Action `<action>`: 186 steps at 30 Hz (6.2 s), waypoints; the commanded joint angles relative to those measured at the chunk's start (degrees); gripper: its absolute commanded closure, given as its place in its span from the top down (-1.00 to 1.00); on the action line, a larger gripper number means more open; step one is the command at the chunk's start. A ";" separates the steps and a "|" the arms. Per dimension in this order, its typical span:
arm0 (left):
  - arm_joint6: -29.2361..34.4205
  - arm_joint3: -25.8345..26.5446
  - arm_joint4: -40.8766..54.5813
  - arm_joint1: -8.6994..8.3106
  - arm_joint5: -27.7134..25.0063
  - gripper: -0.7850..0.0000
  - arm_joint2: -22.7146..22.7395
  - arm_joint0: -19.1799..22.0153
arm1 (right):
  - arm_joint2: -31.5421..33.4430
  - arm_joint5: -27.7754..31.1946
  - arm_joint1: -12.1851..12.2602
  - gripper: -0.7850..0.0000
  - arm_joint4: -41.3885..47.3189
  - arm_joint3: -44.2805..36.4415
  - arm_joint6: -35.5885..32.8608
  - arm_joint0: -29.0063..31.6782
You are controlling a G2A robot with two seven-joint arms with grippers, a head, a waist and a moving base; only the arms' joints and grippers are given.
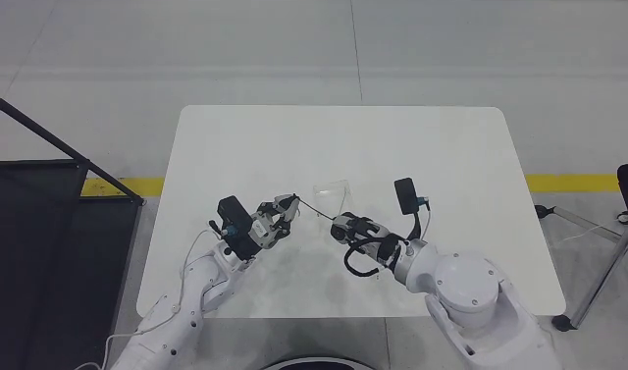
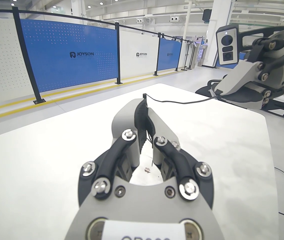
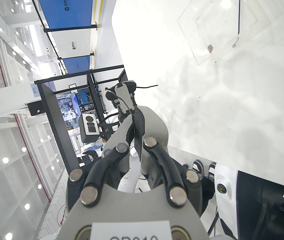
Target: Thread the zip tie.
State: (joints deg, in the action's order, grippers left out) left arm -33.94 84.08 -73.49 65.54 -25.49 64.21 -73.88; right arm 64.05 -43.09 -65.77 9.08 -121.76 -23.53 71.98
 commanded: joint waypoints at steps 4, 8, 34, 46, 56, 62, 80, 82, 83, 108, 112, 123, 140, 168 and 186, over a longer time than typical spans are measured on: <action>0.01 0.04 -0.28 0.11 -0.20 -1.00 0.20 -0.01 | -0.13 -0.45 -0.05 -1.00 -0.05 0.25 -0.15 -0.49; 0.08 0.06 -0.34 0.19 -0.36 -1.00 0.42 0.02 | -0.18 -0.93 -0.14 -1.00 0.35 0.57 -0.22 -1.03; 0.62 -0.25 -0.56 0.79 -0.95 -1.00 1.24 0.12 | -0.16 -1.26 -0.16 -1.00 0.09 0.49 -0.60 -1.29; 0.36 -0.46 -0.98 1.05 -1.08 -1.00 1.40 -0.07 | 0.02 -1.12 -0.11 -1.00 0.01 0.26 -0.69 -0.87; 0.23 -0.37 -1.58 1.23 -1.11 -1.00 1.48 -0.30 | 0.22 -0.97 -0.07 -1.00 0.11 0.12 -0.88 -0.51; -0.08 -0.37 -1.91 1.32 -1.18 -1.00 1.58 -0.43 | 0.30 -1.04 -0.09 -1.00 0.28 0.11 -0.72 -0.44; -2.11 0.16 -5.51 1.53 0.96 -1.00 1.82 -1.02 | -0.02 -1.64 -0.18 -1.00 0.42 0.39 -0.57 -0.99; -2.44 0.24 -6.15 1.56 1.44 -1.00 1.78 -1.07 | -0.04 -1.66 -0.19 -1.00 0.44 0.41 -0.56 -1.03; -2.66 0.29 -6.61 1.57 1.74 -1.00 1.77 -1.06 | -0.04 -1.67 -0.20 -1.00 0.45 0.43 -0.55 -1.06; -3.59 -0.93 -12.92 2.18 7.12 -1.00 0.60 -0.25 | 1.65 0.65 -0.12 -1.00 2.11 0.58 -0.88 -0.17; -3.77 -1.19 -13.79 2.25 7.48 -1.00 0.41 -0.14 | 2.06 1.25 -0.07 -1.00 2.41 0.52 -1.03 0.27; -4.19 -1.57 -15.41 2.34 7.86 -1.00 0.20 -0.27 | 3.04 2.65 0.02 -1.00 3.53 0.24 -1.08 1.53; -4.45 -0.99 -17.38 2.30 7.59 -1.00 0.16 -1.18 | 5.30 7.45 0.03 -1.00 7.37 0.18 -0.81 4.08; -4.16 -0.76 -18.59 2.32 6.45 -1.00 0.20 -0.96 | 7.24 13.04 -0.19 -1.00 13.31 2.14 -0.95 4.63; -3.88 -1.45 -18.61 2.45 5.98 -1.00 0.03 0.02 | 7.91 15.11 -0.14 -1.00 14.58 3.11 -1.75 4.81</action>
State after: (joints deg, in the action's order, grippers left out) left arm -37.81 82.67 -92.12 67.98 -19.51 64.23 -73.89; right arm 72.04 -27.67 -65.93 23.85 -118.65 -25.29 76.92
